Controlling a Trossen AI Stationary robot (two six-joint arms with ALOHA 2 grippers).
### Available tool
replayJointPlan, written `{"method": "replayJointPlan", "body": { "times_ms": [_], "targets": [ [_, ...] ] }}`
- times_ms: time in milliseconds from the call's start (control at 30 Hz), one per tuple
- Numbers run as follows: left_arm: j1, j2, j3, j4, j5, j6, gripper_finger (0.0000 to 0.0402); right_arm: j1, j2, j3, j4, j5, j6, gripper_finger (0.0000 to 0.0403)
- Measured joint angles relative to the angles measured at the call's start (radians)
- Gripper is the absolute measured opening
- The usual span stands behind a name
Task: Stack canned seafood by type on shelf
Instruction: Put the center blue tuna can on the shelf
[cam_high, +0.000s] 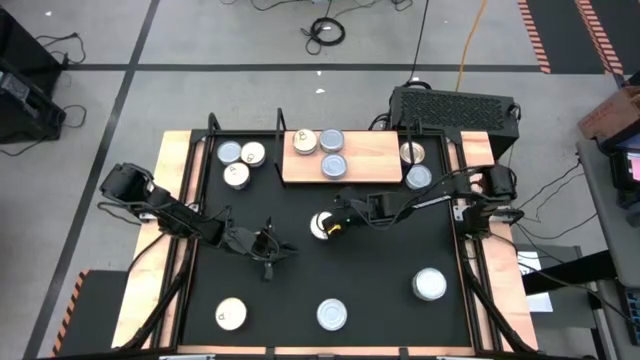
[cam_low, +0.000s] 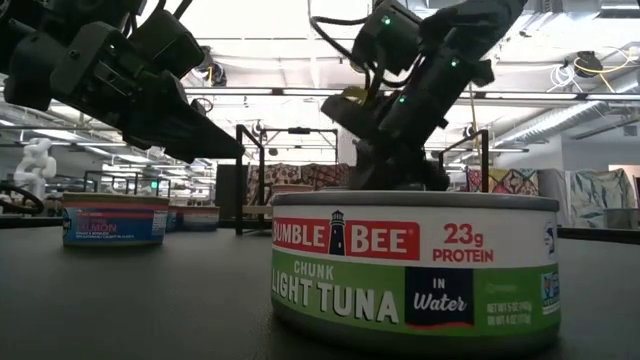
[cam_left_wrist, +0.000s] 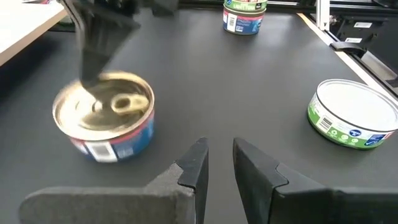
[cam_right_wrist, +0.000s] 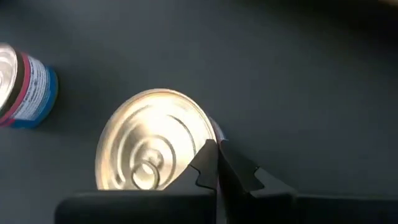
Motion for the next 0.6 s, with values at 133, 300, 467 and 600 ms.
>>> {"method": "replayJointPlan", "body": {
  "times_ms": [133,300,467,600],
  "targets": [
    [0.0,0.0,0.0,-0.001,0.0,0.0,0.0077,-0.028,-0.054,0.0,-0.084,0.015,-0.004,0.0],
    [0.0,0.0,0.0,-0.001,0.0,0.0,0.0077,-0.078,-0.1,0.002,-0.106,-0.027,-0.042,0.0],
    [0.0,0.0,0.0,-0.002,0.0,0.0,0.0077,-0.136,-0.105,0.002,-0.111,-0.065,-0.088,0.0],
    [0.0,0.0,0.0,-0.007,0.0,0.0,0.0077,-0.152,-0.102,0.002,-0.154,-0.097,-0.106,0.0]
  ]
}}
